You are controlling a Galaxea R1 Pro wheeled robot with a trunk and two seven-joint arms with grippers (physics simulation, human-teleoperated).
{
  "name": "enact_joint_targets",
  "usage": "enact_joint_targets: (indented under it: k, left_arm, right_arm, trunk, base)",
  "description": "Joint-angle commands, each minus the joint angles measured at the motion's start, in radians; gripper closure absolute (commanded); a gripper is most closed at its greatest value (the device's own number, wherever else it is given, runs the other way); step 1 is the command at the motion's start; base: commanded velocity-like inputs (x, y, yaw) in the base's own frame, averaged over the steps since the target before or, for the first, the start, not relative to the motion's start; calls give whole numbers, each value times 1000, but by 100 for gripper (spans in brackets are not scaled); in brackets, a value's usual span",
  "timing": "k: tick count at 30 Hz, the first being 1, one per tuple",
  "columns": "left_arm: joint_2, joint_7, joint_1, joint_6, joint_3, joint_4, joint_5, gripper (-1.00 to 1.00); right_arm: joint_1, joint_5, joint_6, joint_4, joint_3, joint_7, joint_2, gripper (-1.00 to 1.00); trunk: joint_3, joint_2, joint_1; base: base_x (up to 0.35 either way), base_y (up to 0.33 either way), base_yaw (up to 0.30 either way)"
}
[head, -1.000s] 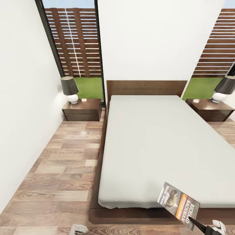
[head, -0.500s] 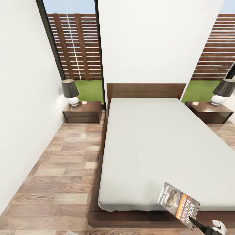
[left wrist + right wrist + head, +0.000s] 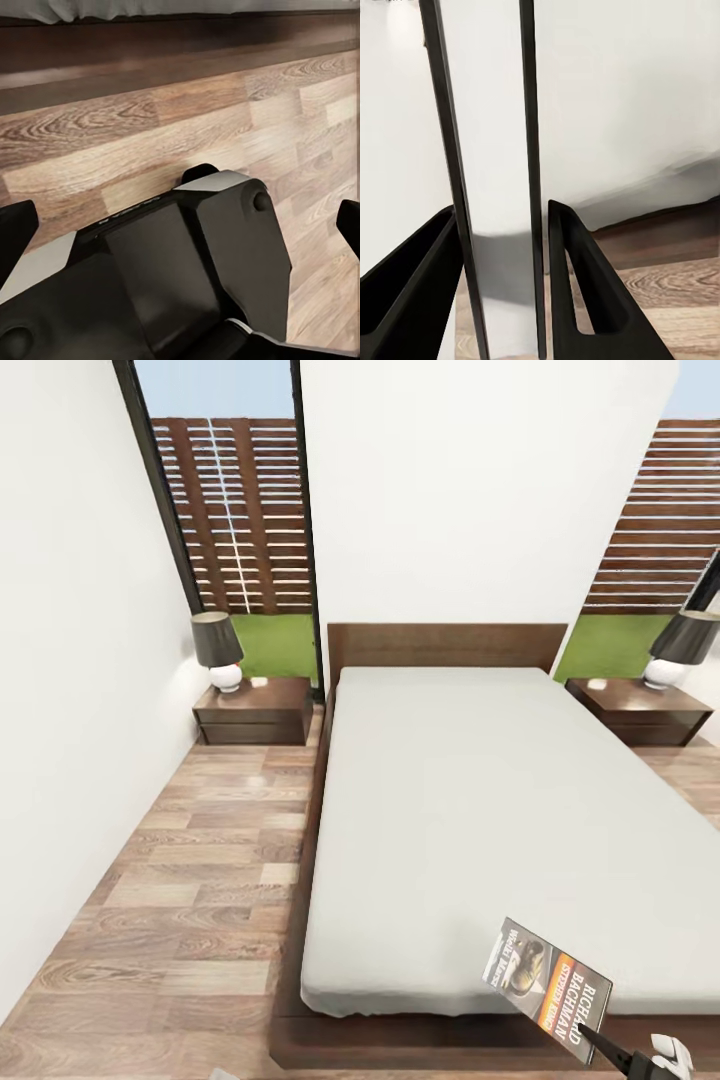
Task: In the bedroom, move the book from the bed onto either nightstand, and place the two sandals side by side next to the bed.
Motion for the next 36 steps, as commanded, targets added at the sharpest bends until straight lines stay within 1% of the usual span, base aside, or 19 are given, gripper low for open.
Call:
enact_joint_targets:
  k: [1,8,36]
  left_arm:
    - [-2,-1,-1,-7,6,0,-11,-100]
    - [-8,-1,0,-7,6,0,-11,-100]
    - [-12,-2,0,-7,6,1,-9,-100]
  right_arm:
    - [-1,-7,10,1,1,4,0,100]
    - [-1,-7,10,2,1,4,0,100]
    - [-1,-7,10,2,3,2,3,100]
  trunk:
    - [0,-2,1]
    - [11,-2,1]
    - [57,-2,1]
  base:
    - [0,0,0]
    - [0,0,0]
    - [0,0,0]
